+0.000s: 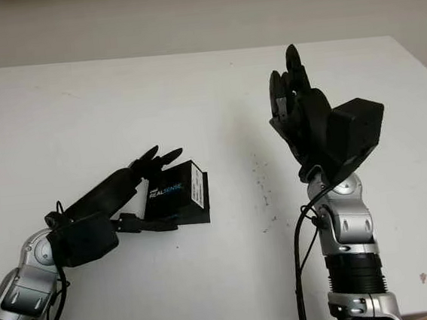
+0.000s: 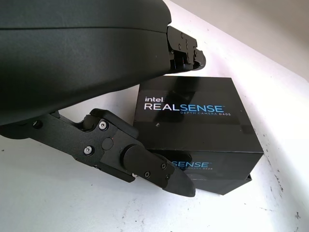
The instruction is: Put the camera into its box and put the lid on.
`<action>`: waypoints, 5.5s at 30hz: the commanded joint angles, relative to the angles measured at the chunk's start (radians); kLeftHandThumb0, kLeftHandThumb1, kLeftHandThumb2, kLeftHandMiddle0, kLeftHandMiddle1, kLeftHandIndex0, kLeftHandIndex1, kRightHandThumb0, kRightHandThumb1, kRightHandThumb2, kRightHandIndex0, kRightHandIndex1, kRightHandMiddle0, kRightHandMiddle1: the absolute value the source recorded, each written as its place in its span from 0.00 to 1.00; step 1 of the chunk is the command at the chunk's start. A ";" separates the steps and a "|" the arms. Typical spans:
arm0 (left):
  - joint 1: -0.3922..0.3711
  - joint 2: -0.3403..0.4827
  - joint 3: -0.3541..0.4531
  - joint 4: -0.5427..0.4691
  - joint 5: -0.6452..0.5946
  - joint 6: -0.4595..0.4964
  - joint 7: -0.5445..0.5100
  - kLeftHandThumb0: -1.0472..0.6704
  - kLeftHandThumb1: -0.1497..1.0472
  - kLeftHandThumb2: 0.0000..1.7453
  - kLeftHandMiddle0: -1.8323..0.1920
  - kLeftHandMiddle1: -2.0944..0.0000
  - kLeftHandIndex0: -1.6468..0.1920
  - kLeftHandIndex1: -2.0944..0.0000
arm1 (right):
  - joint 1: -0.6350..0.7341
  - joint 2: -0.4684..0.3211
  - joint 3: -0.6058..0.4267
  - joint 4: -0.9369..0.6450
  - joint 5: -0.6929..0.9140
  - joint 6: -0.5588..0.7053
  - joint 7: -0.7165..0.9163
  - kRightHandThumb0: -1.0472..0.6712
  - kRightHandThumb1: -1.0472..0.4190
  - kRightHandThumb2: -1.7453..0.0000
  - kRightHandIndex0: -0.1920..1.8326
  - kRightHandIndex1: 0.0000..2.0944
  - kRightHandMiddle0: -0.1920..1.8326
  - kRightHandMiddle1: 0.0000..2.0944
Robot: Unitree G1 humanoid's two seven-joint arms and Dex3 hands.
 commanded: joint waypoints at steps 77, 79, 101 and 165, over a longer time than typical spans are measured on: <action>-0.259 0.118 -0.072 -0.388 0.039 0.794 -0.237 0.48 0.91 0.03 0.71 0.22 0.73 0.27 | 0.000 0.026 0.055 -0.021 -0.022 0.018 -0.030 0.23 0.00 0.64 0.00 0.02 0.02 0.01; -0.265 0.113 -0.079 -0.382 0.043 0.796 -0.238 0.47 0.91 0.03 0.71 0.21 0.73 0.28 | 0.000 0.029 0.054 -0.018 -0.020 0.015 -0.034 0.23 0.00 0.65 0.00 0.02 0.02 0.02; -0.269 0.042 -0.159 -0.325 0.048 0.770 -0.194 0.48 0.93 0.03 0.73 0.18 0.74 0.25 | 0.006 0.028 0.057 -0.015 -0.024 0.004 -0.026 0.21 0.00 0.68 0.01 0.02 0.02 0.02; -0.332 -0.034 -0.264 -0.234 0.218 0.668 -0.208 0.52 0.91 0.03 0.81 0.12 0.72 0.32 | 0.005 0.085 0.054 0.025 -0.010 -0.028 -0.034 0.21 0.00 0.69 0.00 0.01 0.01 0.02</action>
